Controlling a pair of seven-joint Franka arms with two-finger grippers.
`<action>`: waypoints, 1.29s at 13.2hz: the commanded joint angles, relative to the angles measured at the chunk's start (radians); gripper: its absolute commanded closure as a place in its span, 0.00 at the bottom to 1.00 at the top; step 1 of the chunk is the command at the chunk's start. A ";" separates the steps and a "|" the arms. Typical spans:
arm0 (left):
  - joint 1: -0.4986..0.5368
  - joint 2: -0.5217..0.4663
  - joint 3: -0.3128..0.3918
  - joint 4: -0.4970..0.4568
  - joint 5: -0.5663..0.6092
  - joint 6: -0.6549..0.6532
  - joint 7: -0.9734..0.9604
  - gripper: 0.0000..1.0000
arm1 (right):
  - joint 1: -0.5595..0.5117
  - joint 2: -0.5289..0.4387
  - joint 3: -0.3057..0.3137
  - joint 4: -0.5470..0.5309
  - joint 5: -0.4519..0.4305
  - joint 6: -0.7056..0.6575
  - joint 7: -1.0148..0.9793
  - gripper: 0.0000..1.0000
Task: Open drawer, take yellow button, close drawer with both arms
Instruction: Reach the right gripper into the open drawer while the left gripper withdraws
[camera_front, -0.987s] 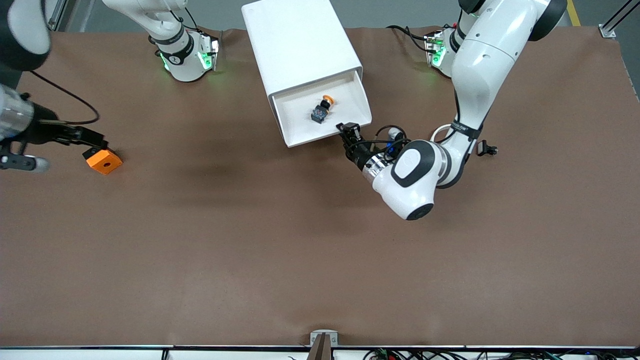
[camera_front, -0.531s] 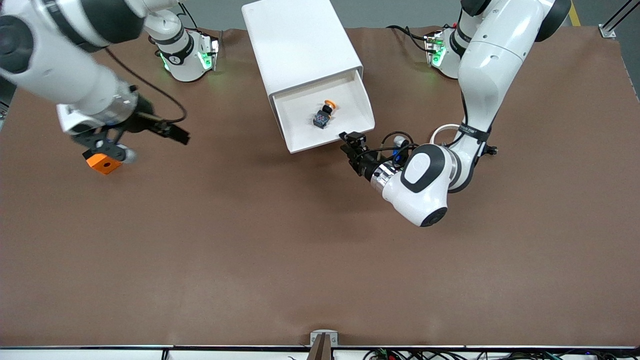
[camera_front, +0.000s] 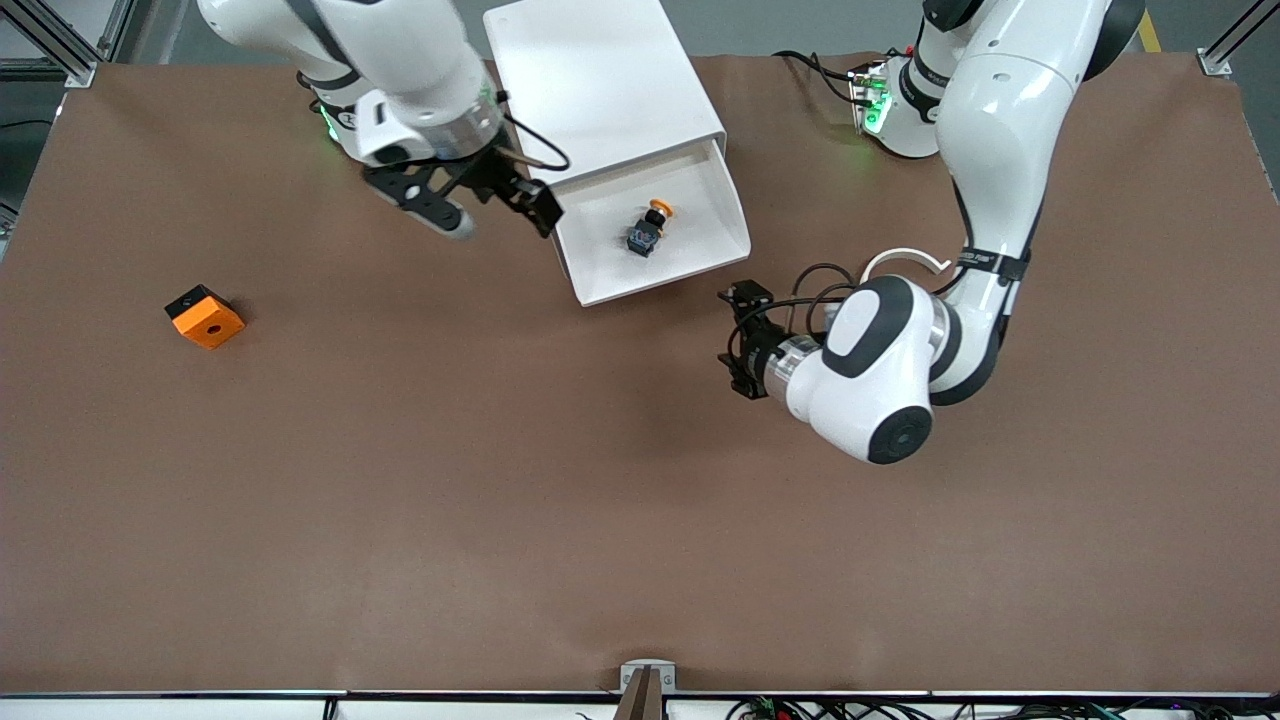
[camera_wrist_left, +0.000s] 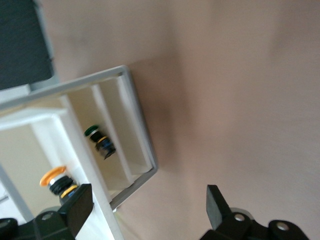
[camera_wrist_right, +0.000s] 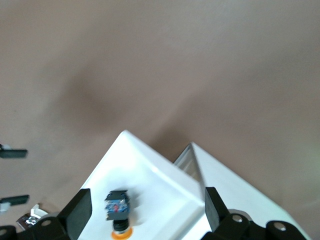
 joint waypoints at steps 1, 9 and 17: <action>-0.003 -0.089 0.054 -0.007 0.092 0.002 0.205 0.00 | 0.091 0.067 -0.016 0.013 -0.056 0.062 0.128 0.00; 0.137 -0.163 0.068 -0.010 0.247 0.031 1.081 0.00 | 0.251 0.240 -0.016 0.031 -0.143 0.209 0.362 0.00; 0.185 -0.284 0.056 -0.091 0.433 0.125 1.437 0.00 | 0.273 0.277 -0.018 0.037 -0.194 0.218 0.382 0.00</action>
